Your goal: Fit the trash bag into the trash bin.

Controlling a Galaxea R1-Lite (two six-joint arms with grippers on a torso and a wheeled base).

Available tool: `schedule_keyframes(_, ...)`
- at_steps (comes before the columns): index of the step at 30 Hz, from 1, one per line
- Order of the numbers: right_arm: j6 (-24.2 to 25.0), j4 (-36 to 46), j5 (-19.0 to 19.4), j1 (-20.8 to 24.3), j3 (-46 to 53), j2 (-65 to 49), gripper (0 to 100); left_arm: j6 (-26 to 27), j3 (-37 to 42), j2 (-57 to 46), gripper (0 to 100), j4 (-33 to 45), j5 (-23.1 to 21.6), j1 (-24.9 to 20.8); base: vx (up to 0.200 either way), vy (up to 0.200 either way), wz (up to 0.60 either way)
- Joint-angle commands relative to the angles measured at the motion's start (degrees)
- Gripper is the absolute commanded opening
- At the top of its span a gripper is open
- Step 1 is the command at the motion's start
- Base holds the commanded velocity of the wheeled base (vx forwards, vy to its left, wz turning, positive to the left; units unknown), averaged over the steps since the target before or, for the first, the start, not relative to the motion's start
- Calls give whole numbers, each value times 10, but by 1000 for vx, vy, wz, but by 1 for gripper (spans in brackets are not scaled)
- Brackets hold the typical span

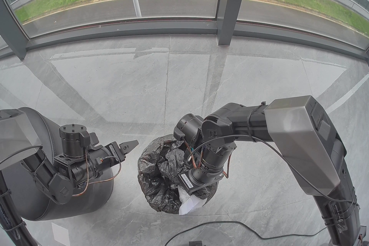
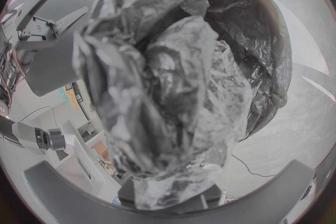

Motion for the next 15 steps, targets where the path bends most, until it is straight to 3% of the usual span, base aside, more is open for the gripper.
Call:
schedule_keyframes(1, -1, -5, -3, -5, 0, -6, 0, 0, 0, 4, 100, -1, 0, -3, 0, 0, 0)
schedule_keyframes(7, 1, -6, -21, -8, 0, -6, 0, 0, 1, 4, 100, 0, 0, -4, 0, 0, 0)
schedule_keyframes(8, 0, -7, -21, -8, 0, -6, 100, 0, 1, 4, 100, 0, 0, -4, 0, 0, 0)
schedule_keyframes(15, 4, -29, -24, -7, 0, -5, 100, 0, 0, 4, 100, 0, 0, -4, 0, 0, 0)
